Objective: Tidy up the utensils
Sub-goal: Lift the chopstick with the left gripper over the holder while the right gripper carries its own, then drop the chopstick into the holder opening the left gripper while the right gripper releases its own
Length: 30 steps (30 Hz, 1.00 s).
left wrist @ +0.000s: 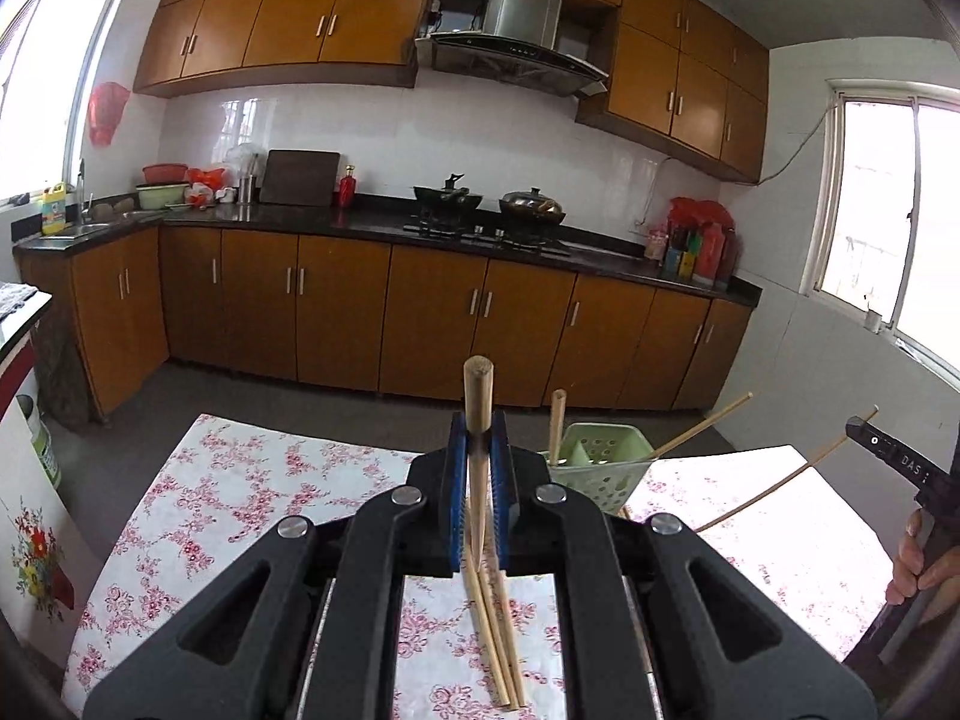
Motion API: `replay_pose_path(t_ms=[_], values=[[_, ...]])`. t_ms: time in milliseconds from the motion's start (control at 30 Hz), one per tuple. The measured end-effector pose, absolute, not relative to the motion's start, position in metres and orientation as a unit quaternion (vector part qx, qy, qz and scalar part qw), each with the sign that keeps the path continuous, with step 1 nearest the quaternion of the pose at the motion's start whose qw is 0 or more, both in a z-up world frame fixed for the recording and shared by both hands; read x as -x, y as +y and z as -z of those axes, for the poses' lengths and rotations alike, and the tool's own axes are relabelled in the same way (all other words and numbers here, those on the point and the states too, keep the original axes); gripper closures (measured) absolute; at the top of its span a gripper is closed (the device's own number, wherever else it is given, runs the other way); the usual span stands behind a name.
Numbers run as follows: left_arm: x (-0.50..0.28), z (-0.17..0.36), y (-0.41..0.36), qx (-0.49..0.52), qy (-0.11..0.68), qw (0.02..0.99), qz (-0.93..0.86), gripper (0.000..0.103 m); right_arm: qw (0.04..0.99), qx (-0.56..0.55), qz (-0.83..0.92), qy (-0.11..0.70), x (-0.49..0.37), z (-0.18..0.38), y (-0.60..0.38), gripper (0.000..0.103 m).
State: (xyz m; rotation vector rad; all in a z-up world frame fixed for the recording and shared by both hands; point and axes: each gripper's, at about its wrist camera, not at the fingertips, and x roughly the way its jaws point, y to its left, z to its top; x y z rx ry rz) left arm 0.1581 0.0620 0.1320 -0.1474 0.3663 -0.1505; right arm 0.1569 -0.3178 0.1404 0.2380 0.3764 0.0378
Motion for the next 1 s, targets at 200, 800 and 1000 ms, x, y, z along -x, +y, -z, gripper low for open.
replay_pose_path(t_ms=[200, 800, 1000], values=[[-0.155, -0.163, 0.032, 0.081, 0.14, 0.981, 0.108, 0.095, 0.978, -0.135, -0.075, 0.139, -0.145, -0.186, -0.304, 0.095], [-0.236, -0.153, -0.004, 0.124, 0.118, 0.983, 0.063, 0.095, 0.979, -0.116, -0.077, 0.146, -0.221, -0.182, -0.261, 0.095], [-0.248, -0.137, -0.007, 0.121, 0.137, 0.981, 0.07, 0.095, 0.975, -0.118, -0.076, 0.17, -0.242, -0.164, -0.258, 0.095]])
